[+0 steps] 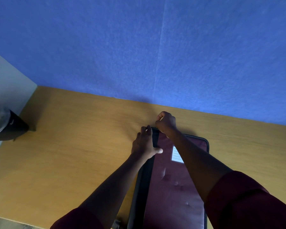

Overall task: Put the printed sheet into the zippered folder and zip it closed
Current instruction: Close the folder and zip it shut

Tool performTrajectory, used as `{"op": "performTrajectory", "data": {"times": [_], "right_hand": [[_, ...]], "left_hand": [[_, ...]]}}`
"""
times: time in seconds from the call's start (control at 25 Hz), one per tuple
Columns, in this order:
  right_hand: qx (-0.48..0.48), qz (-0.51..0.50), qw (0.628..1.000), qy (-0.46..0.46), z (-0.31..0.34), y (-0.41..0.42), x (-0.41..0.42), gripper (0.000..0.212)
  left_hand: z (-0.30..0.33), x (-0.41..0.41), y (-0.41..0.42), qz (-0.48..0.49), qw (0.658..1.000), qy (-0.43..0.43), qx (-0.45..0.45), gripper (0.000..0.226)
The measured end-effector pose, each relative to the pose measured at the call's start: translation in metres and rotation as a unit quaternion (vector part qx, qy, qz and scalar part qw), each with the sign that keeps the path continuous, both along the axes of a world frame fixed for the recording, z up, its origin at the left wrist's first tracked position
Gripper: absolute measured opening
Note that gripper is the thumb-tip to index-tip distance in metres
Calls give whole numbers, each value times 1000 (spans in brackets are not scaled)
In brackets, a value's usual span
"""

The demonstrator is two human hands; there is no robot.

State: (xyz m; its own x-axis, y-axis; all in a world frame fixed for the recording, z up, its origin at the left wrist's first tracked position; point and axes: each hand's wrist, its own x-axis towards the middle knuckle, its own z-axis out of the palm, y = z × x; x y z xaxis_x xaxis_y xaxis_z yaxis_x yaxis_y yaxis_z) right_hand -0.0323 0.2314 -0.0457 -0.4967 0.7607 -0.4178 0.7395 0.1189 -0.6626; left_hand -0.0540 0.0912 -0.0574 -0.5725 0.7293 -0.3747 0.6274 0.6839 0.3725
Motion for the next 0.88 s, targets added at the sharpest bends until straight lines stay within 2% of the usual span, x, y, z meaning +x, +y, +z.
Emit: {"op": "performTrajectory", "data": {"times": [0.28, 0.4, 0.64, 0.88], "right_hand": [[-9, 6, 1000, -3, -4, -2, 4, 12], [41, 46, 998, -6, -3, -1, 27, 17], [156, 82, 984, -1, -6, -5, 98, 12], [205, 50, 975, -71, -10, -28, 173, 39]], "left_hand": [[3, 1, -1, -7, 1000, -3, -3, 118], [5, 6, -3, -4, 1000, 5, -3, 114], [10, 20, -15, 6, 1000, 14, -7, 104], [12, 43, -41, 26, 999, -3, -23, 102]]}}
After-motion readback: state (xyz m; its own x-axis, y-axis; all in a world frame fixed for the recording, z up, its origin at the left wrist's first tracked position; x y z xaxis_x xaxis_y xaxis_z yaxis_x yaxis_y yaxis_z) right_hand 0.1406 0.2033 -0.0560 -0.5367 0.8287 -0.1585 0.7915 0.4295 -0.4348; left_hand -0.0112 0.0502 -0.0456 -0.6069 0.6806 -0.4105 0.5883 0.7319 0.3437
